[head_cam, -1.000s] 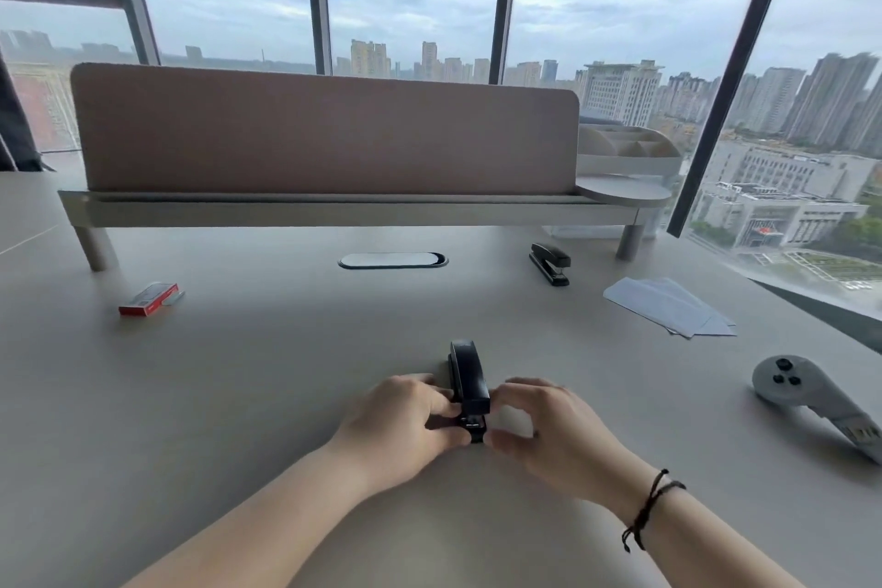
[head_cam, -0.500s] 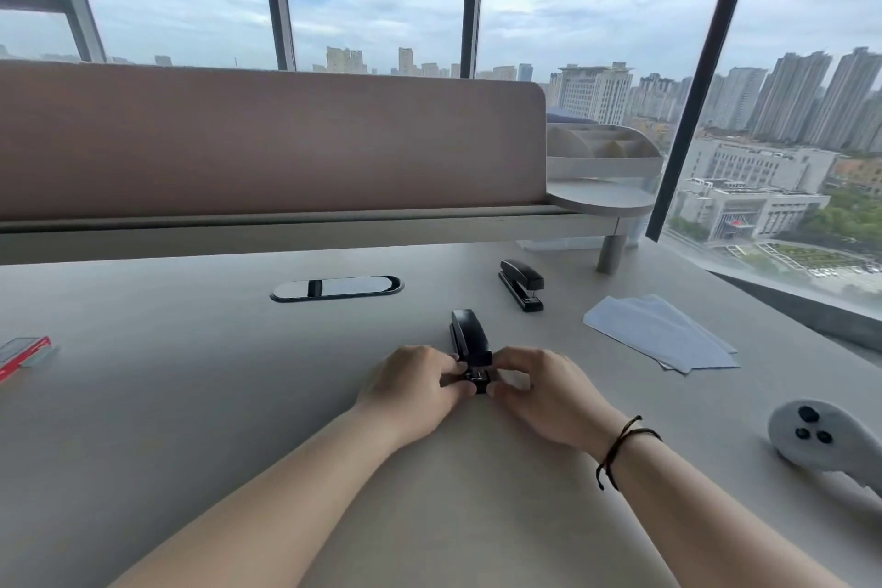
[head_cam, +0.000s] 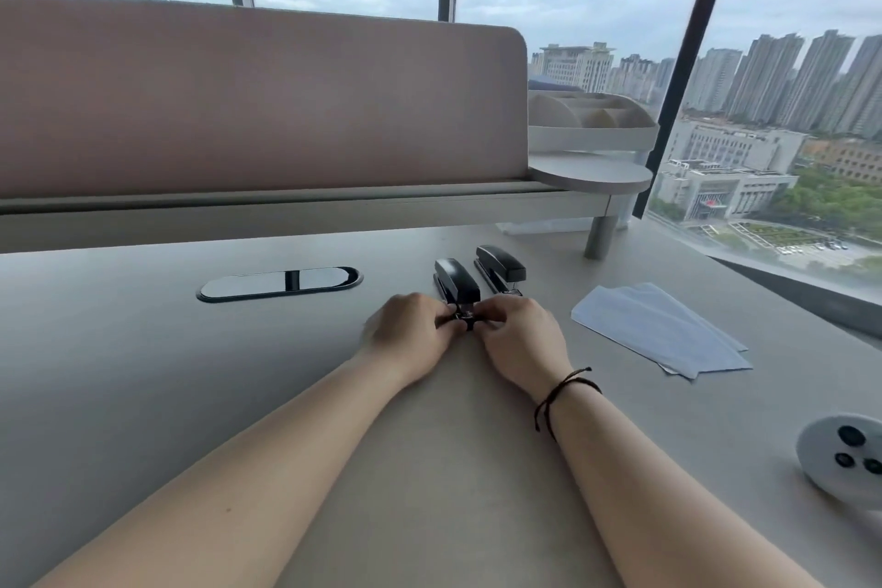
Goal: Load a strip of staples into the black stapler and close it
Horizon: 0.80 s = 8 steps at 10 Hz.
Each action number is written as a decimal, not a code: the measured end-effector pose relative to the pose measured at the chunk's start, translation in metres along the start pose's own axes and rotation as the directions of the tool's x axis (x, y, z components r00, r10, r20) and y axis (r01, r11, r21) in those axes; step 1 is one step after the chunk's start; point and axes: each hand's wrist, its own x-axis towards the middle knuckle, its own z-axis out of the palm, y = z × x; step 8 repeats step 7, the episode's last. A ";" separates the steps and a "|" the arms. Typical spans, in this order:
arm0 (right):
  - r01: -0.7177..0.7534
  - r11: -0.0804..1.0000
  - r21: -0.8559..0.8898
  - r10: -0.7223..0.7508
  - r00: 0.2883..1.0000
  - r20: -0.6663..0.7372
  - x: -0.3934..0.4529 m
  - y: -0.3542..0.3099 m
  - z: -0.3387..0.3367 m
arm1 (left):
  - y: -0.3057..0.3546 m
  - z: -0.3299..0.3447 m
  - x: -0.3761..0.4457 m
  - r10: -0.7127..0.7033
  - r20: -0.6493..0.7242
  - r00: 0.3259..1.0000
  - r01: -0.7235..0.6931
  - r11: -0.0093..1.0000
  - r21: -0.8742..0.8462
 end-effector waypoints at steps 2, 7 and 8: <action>-0.058 0.997 0.045 0.062 0.995 -0.082 0.009 0.007 0.005 | 0.001 0.010 0.018 0.039 -0.001 0.999 -0.039 0.999 -0.037; -0.091 0.994 0.067 0.100 0.984 -0.148 -0.009 0.001 -0.003 | -0.003 -0.006 -0.027 -0.027 -0.021 0.999 0.022 0.975 -0.223; -0.091 0.994 0.067 0.100 0.984 -0.148 -0.009 0.001 -0.003 | -0.003 -0.006 -0.027 -0.027 -0.021 0.999 0.022 0.975 -0.223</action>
